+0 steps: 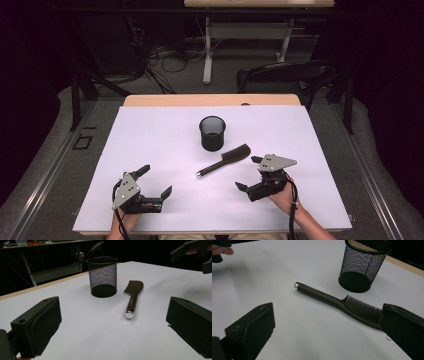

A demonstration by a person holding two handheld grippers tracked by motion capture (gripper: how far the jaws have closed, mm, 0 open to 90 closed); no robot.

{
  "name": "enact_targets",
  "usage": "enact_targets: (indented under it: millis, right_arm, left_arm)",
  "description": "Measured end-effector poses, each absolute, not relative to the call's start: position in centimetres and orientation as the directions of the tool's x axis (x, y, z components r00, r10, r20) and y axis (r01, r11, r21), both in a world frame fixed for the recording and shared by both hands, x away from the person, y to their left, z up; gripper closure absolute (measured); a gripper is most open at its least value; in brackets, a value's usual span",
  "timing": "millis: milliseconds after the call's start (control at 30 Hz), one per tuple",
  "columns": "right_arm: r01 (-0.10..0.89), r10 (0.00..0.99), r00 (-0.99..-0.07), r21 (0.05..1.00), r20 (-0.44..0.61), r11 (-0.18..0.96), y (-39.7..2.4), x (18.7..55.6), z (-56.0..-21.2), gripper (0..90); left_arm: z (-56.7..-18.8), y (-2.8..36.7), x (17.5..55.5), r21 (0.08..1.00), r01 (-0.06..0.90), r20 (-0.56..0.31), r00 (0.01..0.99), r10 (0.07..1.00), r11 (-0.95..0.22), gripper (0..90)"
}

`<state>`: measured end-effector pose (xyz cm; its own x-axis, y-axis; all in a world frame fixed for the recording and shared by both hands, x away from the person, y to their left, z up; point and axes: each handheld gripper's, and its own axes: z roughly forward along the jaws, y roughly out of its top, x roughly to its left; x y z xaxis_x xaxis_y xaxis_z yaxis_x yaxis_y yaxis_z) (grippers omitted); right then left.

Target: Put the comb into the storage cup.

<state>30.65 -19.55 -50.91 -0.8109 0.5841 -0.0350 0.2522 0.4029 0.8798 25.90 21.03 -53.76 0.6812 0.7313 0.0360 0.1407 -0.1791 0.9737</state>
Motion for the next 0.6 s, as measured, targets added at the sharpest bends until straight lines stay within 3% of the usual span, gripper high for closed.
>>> enact_targets:
  millis: [600]
  right_arm:
    - [0.273,0.555,-0.832,0.863,-0.01,0.425,-17.3,32.1,-51.0,0.0]
  left_arm:
    - [-53.7,21.0,25.8,0.974,0.136,0.041,0.679,0.733,-0.181,0.2]
